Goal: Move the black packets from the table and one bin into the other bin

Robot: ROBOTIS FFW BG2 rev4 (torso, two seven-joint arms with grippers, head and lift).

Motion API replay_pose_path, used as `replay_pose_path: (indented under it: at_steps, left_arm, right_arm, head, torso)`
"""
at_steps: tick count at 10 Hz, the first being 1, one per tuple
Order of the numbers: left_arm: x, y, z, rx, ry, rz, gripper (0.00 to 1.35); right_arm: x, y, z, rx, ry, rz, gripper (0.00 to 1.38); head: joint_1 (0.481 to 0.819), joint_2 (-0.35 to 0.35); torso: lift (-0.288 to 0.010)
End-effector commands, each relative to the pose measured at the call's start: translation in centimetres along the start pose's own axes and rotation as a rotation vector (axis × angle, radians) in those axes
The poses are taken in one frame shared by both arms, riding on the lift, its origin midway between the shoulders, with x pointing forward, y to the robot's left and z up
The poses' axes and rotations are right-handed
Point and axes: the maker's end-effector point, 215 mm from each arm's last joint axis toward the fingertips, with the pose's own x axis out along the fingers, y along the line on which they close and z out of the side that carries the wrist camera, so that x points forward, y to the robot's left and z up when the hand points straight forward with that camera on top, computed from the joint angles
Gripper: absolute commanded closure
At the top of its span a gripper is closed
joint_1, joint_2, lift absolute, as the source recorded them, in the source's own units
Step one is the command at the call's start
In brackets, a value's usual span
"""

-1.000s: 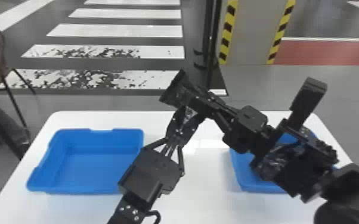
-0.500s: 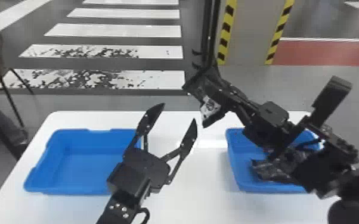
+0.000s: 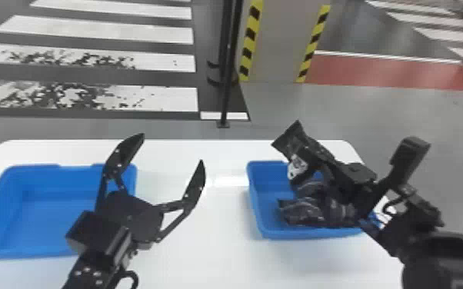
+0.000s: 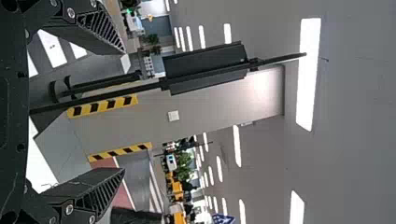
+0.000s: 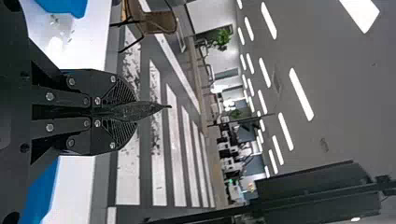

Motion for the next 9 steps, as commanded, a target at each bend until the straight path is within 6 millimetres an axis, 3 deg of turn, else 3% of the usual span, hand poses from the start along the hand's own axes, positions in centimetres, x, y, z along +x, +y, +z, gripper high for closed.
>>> replay_pose_path:
  at_steps: [1,2,4,5,6,7,9]
  left_arm:
    - [-0.1,0.1,-0.6,-0.017,0.01,0.004,0.15]
    - [-0.1,0.2,-0.6,-0.018,0.011,0.006,0.15]
    - [-0.4,0.5,-1.0,-0.032,0.0,0.016,0.15]
    - [-0.4,1.0,-1.0,-0.044,-0.003,0.027,0.15]
    - [-0.7,1.9,-1.3,-0.079,0.004,0.047,0.15]
    - [-1.1,2.4,-2.3,-0.192,0.029,0.072,0.15]
    - [-2.4,4.5,-3.3,-0.291,0.052,0.127,0.15]
  right_arm:
    - [-0.1,-3.6,-3.7,0.025,0.066,-0.053,1.12]
    - [-0.2,-5.6,-5.7,0.047,0.094,-0.086,1.12]
    - [-0.5,-8.4,-7.5,0.039,0.111,-0.124,1.05]
    - [-1.1,-8.9,-6.5,0.018,0.067,-0.124,0.73]
    - [-1.7,-7.6,-5.9,0.019,0.032,-0.107,0.24]
    - [-2.7,-5.3,-4.7,0.001,-0.005,-0.089,0.03]
    - [-5.9,-1.1,-3.6,-0.012,-0.075,-0.098,0.19]
  head:
    - [0.683,-0.219]
    - [0.695,-0.229]
    - [0.695,-0.257]
    - [0.695,-0.266]
    - [0.695,-0.27]
    - [0.695,-0.272]
    - [0.695,-0.248]
  torso:
    - [-0.11]
    - [-0.11]
    - [-0.11]
    - [-0.11]
    - [-0.11]
    - [-0.11]
    - [-0.11]
